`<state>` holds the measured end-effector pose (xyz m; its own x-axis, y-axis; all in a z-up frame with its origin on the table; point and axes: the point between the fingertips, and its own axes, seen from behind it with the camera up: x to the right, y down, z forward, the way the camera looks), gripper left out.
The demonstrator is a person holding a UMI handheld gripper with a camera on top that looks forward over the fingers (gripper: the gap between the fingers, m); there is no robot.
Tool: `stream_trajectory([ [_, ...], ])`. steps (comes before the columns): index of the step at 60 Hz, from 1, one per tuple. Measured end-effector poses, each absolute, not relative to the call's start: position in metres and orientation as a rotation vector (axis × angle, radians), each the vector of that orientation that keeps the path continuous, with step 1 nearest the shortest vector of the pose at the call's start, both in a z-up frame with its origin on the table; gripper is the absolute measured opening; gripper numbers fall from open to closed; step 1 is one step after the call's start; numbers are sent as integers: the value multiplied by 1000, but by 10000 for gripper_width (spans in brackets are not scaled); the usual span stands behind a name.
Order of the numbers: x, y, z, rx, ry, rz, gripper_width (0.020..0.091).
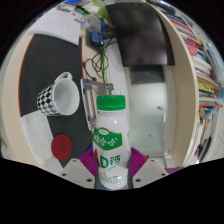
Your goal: Pour water
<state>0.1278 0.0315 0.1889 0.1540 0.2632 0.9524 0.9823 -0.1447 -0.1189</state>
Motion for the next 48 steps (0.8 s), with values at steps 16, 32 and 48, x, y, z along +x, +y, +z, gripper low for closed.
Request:
stream_trajectory([
  [16,104,58,177,-1296,-1614,-1398,374],
  [32,103,59,172,-1258,-1692,-1449,377],
  [48,101,28,205,-1577,-1253,-994,377],
])
